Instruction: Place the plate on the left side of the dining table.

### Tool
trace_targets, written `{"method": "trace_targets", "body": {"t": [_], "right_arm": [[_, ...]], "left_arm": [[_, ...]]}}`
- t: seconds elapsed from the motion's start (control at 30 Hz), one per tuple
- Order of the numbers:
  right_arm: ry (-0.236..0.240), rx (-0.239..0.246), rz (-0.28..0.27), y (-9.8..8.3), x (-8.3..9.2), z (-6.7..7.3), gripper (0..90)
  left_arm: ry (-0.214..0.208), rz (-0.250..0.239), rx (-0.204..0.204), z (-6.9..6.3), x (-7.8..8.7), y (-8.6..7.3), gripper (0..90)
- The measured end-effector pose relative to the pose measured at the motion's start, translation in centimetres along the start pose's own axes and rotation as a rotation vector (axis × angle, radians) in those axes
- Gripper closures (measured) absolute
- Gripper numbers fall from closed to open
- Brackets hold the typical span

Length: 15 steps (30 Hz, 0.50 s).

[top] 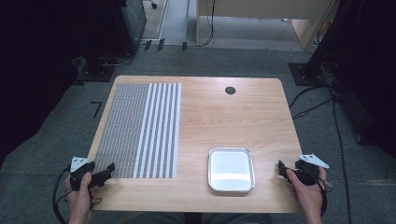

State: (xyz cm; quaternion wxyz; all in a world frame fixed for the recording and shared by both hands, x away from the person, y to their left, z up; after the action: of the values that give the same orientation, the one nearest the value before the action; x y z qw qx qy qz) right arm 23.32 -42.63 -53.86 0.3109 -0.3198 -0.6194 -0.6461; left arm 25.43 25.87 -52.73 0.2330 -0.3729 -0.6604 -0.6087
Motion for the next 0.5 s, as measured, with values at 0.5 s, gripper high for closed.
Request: {"method": "trace_targets", "body": {"t": [0.5], "right_arm": [[0.013, -0.027, -0.016, 0.27, 0.18, 0.02, 14.5]], "left_arm": [[0.033, -0.024, 0.037, -0.02, 0.38, 0.20, 16.6]]}}
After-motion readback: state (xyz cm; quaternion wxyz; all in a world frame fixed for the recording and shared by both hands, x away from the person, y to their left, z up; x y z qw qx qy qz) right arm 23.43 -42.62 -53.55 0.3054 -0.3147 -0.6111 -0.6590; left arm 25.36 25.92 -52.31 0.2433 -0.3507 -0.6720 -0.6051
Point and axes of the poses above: each handheld gripper's, and its own axes: x roughly backward along the jaws, y roughly out of its top, z roughly to its left, the point moved 2 cm from there along -x, roughly forward along the jaws, and after that the axes turned 10 degrees about z, right-handed, at the moved point
